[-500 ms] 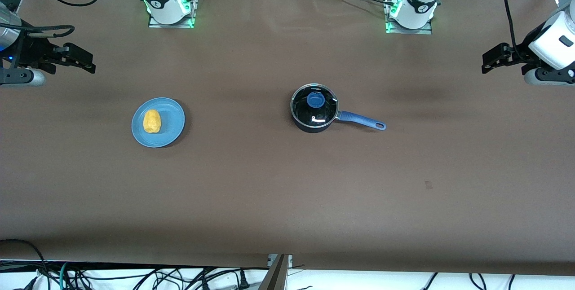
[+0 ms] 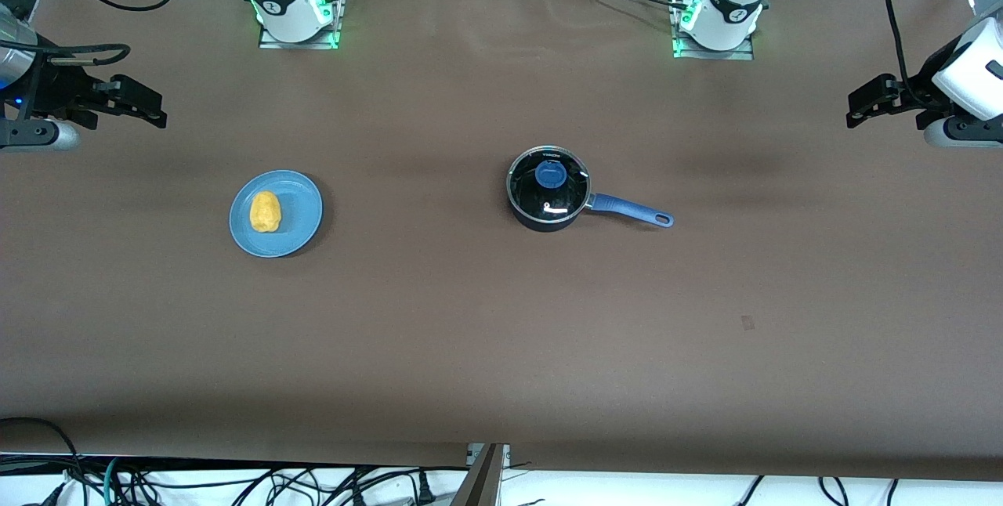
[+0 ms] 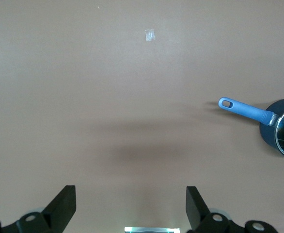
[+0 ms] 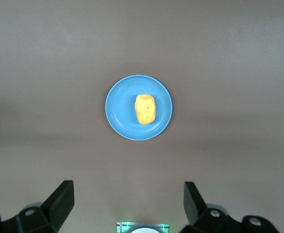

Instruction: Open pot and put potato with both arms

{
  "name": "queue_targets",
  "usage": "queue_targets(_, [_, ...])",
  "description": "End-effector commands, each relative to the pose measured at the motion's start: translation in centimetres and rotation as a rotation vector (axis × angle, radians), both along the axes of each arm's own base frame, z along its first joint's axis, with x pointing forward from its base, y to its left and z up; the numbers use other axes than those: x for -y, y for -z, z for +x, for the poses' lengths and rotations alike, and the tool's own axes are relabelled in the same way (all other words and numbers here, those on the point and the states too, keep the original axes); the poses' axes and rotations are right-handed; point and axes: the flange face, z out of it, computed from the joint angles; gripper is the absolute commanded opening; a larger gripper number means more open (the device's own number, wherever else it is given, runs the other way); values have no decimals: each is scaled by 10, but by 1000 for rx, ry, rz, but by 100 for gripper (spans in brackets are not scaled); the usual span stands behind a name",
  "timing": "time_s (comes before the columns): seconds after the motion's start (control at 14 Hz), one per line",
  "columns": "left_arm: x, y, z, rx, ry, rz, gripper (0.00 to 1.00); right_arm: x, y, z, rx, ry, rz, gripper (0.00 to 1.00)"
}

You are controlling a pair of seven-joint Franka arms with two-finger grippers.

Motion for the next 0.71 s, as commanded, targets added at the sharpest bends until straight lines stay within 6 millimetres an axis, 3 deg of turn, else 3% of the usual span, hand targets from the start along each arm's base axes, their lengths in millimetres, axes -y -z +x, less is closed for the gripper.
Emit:
queue_targets(0.0, [3, -2, -3, -14, -2, -55, 100, 0, -5, 0, 9, -1, 18, 100])
queue_targets(0.36, [-2, 4, 3, -21, -17, -57, 100, 2, -5, 1, 10, -6, 17, 100])
queue_targets(0.64, [21, -4, 7, -1, -79, -51, 100, 3, 12, 10, -17, 4, 7, 100])
